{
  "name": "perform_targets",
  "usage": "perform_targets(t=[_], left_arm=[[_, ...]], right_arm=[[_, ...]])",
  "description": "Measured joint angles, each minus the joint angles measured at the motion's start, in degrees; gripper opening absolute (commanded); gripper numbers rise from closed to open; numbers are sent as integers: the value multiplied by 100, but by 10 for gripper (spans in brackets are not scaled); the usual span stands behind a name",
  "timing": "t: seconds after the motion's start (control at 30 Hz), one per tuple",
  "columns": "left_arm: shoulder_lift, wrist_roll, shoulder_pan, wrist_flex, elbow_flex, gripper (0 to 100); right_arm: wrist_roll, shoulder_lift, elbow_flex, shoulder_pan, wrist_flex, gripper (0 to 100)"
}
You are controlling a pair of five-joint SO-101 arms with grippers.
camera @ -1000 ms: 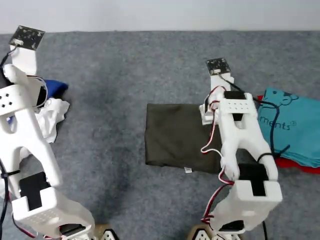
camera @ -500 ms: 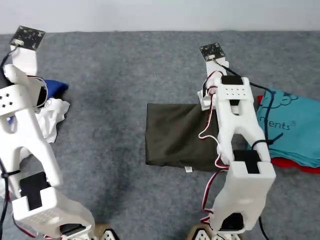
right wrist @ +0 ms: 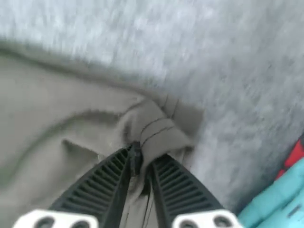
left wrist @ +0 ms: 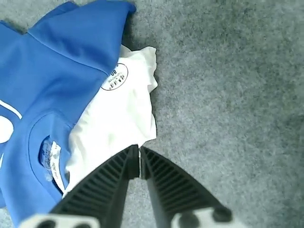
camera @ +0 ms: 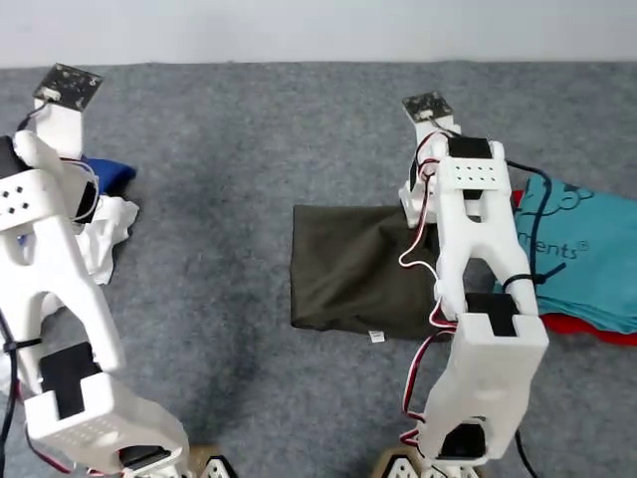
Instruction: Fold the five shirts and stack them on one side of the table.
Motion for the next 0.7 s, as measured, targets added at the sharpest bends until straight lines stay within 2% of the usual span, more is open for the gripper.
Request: perform_targets(t=[0.13,0.43,0.53,0.7], left_arm=[[0,0,0,0,0,14],[0,0,0,0,0,14],[0,0,0,0,0,14],[0,0,0,0,0,14]], right_arm=[[0,0,-9,0,492,230],[9,0,-1442,9,2444,230],[9,-9,-1459,0,2488,227],[9,-536,-615,9,2488,147]])
